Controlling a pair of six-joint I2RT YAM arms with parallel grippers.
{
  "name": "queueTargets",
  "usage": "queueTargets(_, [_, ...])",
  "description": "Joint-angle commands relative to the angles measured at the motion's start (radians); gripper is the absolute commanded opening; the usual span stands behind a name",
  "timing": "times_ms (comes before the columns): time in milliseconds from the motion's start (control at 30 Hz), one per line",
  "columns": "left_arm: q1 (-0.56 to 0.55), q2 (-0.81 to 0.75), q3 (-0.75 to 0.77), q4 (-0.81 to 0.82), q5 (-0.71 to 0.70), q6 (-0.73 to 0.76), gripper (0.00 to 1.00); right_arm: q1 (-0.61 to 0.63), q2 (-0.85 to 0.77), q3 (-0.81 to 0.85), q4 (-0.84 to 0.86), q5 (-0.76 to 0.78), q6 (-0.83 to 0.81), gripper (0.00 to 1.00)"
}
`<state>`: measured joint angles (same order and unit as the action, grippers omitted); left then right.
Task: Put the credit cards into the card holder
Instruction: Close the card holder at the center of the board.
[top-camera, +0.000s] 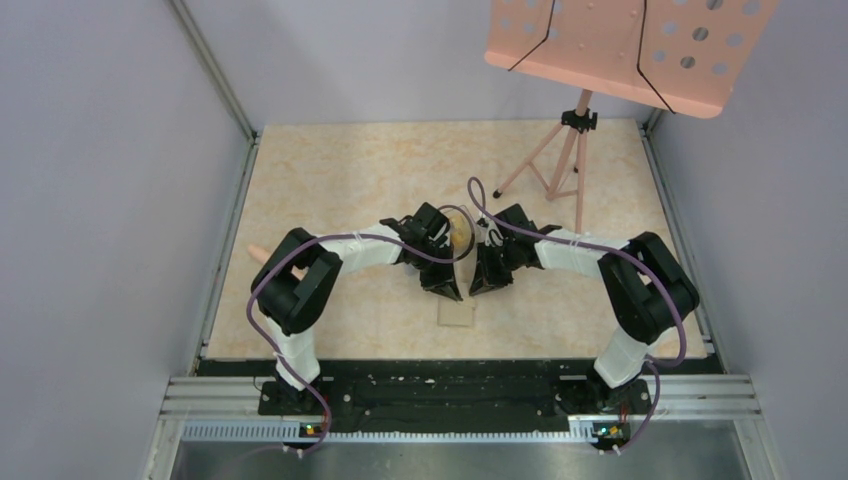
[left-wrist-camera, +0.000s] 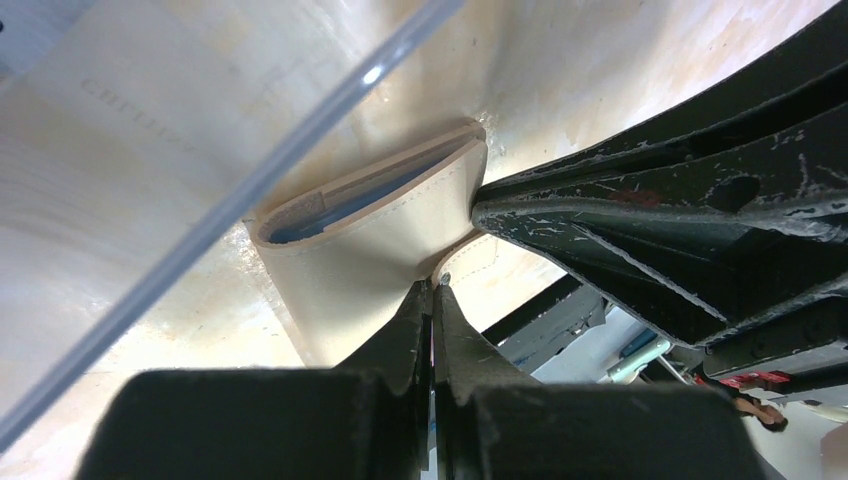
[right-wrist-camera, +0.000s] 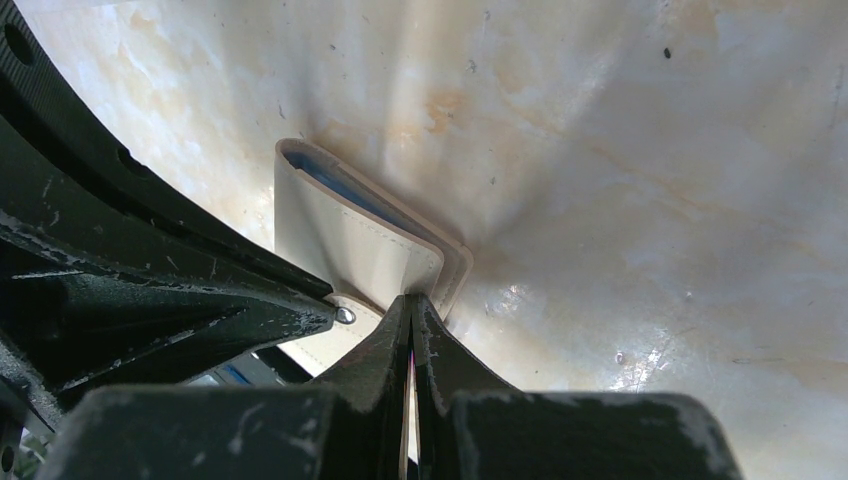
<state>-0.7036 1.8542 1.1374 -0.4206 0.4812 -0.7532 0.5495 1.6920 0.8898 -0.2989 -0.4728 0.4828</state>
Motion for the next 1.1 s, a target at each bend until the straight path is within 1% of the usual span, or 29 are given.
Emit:
queueTargets(0, [-0.002,-0.033,0.033,-0.018,-0.022,0.021,0.0,0.018,0.011,-0.013,0.011,-0.003,-0.001,0.0])
queueTargets(167, [-0.004,-0.032,0.036,-0.036,-0.027,0.028,0.0,0.018,0.01,-0.005,0.008,-0.002,0.0,0.0])
queueTargets(400, [-0.004,-0.031,0.034,-0.013,0.027,0.021,0.0,0.02,0.014,-0.005,0.008,-0.001,0.0,0.0])
queueTargets(667, [-0.009,-0.026,0.038,-0.026,0.042,0.021,0.0,0.021,0.017,-0.008,0.009,-0.004,-0.001,0.0])
queueTargets(1067, [-0.013,-0.013,0.037,-0.09,-0.038,0.039,0.0,0.021,0.019,-0.008,0.009,-0.007,-0.004,0.0])
